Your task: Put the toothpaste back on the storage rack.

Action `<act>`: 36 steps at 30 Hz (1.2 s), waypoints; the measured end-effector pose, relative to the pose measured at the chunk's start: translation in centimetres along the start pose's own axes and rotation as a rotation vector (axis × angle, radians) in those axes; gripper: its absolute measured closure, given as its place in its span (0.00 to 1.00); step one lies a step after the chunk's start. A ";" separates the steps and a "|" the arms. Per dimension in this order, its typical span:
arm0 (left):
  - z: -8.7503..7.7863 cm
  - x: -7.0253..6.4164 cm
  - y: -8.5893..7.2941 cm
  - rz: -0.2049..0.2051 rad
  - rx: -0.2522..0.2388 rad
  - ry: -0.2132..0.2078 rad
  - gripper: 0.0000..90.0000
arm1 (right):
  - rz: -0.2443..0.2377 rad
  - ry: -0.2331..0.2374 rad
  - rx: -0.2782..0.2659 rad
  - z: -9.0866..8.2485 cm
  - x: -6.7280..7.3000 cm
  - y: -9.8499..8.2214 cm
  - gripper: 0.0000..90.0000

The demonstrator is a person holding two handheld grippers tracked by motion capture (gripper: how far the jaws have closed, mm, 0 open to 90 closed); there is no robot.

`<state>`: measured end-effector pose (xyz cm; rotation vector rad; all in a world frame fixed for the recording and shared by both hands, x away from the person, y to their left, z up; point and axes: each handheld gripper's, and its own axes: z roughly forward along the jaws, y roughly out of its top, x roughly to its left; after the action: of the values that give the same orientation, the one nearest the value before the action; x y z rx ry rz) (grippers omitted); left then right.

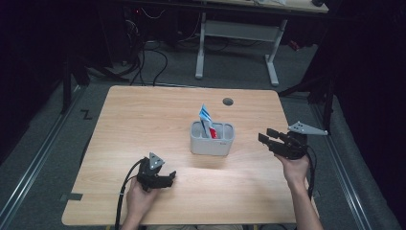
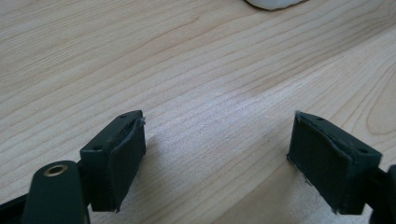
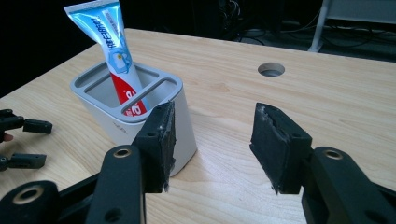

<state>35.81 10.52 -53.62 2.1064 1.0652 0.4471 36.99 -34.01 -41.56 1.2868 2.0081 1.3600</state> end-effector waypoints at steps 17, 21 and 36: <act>0.0 0.0 0.0 0.000 0.000 0.000 0.21 | -0.011 0.012 0.048 0.2 0.2 -1.2 0.55; 0.0 0.0 0.0 0.000 0.000 0.000 0.21 | -0.014 0.014 0.062 0.5 0.3 -1.5 0.54; 0.0 0.0 0.0 0.000 0.000 0.000 0.21 | -0.011 0.026 0.114 1.4 0.5 -3.2 0.54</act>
<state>35.81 10.52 -53.62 2.1066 1.0650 0.4473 36.24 -33.18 -44.91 1.3115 2.1343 1.2799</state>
